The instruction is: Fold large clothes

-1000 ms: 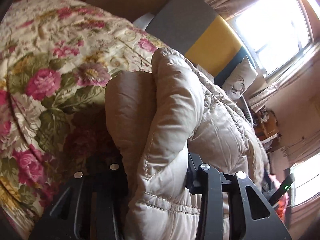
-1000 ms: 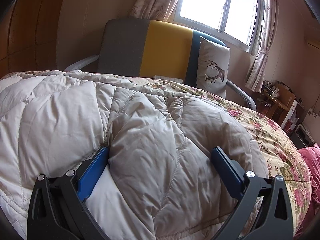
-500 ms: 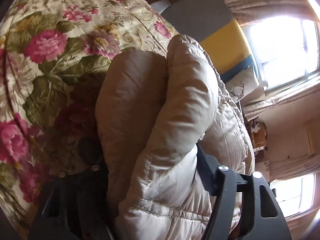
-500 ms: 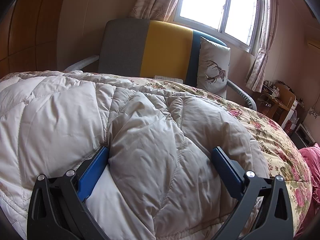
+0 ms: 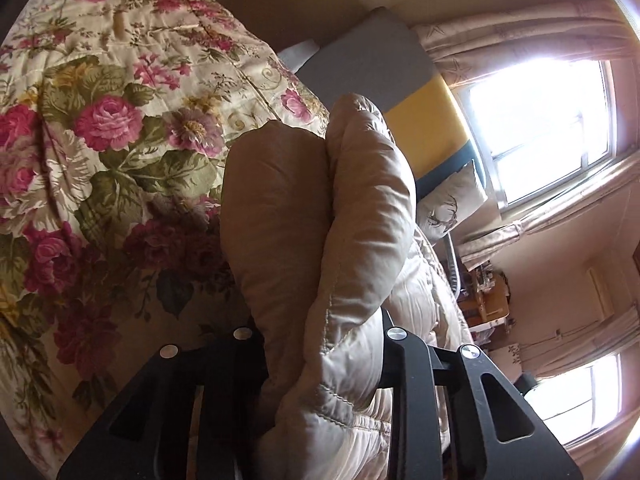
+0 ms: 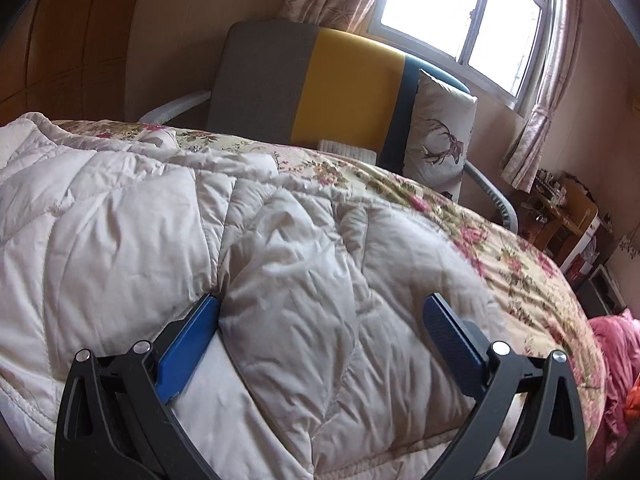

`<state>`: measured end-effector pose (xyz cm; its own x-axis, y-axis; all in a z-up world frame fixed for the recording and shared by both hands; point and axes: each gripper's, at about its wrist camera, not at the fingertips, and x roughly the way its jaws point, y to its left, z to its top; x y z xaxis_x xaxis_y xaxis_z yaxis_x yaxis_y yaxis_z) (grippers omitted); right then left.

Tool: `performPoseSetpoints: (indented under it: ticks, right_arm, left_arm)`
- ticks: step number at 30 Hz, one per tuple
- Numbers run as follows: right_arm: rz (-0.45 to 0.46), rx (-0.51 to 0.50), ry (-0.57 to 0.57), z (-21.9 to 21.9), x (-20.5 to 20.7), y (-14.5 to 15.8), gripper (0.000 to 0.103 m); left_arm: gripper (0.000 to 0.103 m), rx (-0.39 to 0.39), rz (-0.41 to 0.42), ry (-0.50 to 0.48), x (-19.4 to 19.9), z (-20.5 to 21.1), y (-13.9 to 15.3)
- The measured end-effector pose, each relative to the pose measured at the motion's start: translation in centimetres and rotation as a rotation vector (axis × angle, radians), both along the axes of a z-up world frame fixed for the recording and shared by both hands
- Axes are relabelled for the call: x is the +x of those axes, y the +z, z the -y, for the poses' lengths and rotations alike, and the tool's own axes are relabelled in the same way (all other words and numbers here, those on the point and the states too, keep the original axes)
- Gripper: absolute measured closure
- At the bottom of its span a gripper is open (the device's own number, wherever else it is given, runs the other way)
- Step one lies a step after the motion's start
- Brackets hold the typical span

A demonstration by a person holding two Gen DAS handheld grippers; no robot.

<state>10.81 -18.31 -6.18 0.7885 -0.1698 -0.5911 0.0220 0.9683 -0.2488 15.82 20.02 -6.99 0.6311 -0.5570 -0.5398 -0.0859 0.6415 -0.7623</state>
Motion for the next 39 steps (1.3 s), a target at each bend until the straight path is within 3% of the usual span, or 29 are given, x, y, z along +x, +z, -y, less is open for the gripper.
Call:
performPoseSetpoints:
  ticks: [4,8,12,15,18,23,27,30,39]
  right_arm:
    - [0.078,-0.043,0.042,-1.7,1.7,2.4,0.002]
    - [-0.007,-0.148,0.026,-3.4,6.2,0.5,0.002]
    - [-0.046,0.01,0.011,-1.4,8.1,-2.7,0.002]
    - [-0.05,0.013,0.014,-1.2,8.2,-2.7,0.002]
    - [-0.047,-0.026,-0.015,-1.4,7.0,-1.6,0.002]
    - [0.012,-0.015,-0.03,-2.5,0.0,0.2,0.002]
    - [0.032,-0.037,-0.004,-3.7,-4.9,-2.1,0.002]
    - [0.035,0.044,-0.014,-3.1,-5.4,-4.6,0.002]
    - [0.013,0.069,-0.014,-2.7,-5.1,-4.4,0.002]
  left_arm:
    - [0.076,0.004,-0.016,0.008,0.2,-0.1,-0.8]
    - [0.076,0.043,-0.03,0.01,0.3,-0.1,-1.0]
    - [0.076,0.055,-0.025,0.006,0.6,0.2,-1.2]
    - [0.076,0.068,-0.02,0.013,0.5,0.5,-0.7]
    - [0.076,0.052,-0.008,0.017,0.2,0.5,0.0]
    - [0.076,0.061,0.029,0.014,-0.8,0.8,1.5]
    - [0.076,0.088,0.066,0.009,-1.6,1.6,3.0]
    - [0.076,0.113,0.095,0.001,-2.3,2.7,4.5]
    - [0.076,0.191,0.164,-0.004,-4.1,6.6,10.0]
